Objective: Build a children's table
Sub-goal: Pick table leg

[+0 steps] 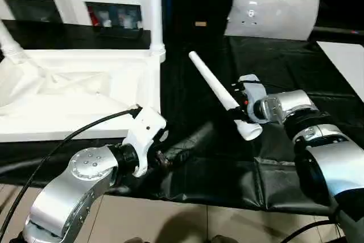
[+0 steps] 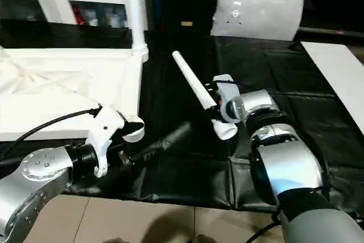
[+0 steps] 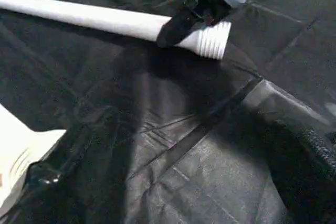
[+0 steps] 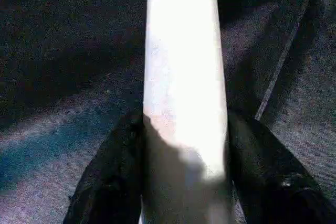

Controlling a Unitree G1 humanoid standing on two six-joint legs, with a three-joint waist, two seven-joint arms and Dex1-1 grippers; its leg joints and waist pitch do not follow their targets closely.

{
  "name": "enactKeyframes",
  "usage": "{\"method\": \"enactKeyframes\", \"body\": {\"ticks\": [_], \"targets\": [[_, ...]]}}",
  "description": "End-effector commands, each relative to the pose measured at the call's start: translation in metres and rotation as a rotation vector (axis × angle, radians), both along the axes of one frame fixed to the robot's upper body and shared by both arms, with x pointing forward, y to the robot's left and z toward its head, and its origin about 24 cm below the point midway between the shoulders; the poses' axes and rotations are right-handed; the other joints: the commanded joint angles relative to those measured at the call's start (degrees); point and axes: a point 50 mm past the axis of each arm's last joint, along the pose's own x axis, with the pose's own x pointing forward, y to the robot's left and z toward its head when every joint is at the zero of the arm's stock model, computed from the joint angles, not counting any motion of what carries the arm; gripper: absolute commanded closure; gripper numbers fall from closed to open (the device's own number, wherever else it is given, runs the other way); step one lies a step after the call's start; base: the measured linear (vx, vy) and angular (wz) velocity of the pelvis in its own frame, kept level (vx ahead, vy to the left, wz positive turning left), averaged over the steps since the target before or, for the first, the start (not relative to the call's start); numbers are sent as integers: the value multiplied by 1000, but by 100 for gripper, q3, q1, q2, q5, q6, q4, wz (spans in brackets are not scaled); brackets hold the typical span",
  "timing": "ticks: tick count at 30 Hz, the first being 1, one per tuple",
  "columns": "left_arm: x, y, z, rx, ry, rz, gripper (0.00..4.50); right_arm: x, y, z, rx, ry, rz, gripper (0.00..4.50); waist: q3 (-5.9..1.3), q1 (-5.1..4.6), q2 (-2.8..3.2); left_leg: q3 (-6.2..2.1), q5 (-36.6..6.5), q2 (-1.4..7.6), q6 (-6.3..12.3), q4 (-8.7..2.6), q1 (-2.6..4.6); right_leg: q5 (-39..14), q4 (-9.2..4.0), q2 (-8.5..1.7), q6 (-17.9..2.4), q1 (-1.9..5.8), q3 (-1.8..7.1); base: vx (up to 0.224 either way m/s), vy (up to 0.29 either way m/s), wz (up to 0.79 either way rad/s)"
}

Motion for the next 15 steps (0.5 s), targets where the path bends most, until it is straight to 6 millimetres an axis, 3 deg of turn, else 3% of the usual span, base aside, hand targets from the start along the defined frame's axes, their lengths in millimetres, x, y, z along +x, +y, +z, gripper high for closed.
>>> {"method": "enactKeyframes", "body": {"ticks": [1, 7, 13, 15], "targets": [[4, -1, 2, 5, -5, 14, 0, 1, -5, 3, 16, -9, -13, 259, -349, 3, -18, -10, -266, 288, 258, -408, 0, -278, -384, -420, -1635, 330, 258, 0, 0, 0], [10, 1, 2, -6, -29, 63, 0, 4, -11, 8, 83, -52, -69, 261, -361, 5, -28, -4, -207, 287, 282, -399, -4, -189, -379, -418, -1643, 341, 256, 0, 0, 0], [24, 2, 8, -60, -89, 166, 0, 14, -10, 36, 383, -304, -120, 261, -374, 26, -58, 4, -169, 286, 404, -393, -13, -39, -382, -419, -1564, 368, 261, 0, 0, 0], [28, 3, 10, -104, -88, 207, 0, 14, -7, 45, 495, -412, -99, 261, -382, 31, -42, 1, -96, 286, 436, -392, -9, 25, -374, -414, -1586, 362, 253, 0, 0, 0]]}}
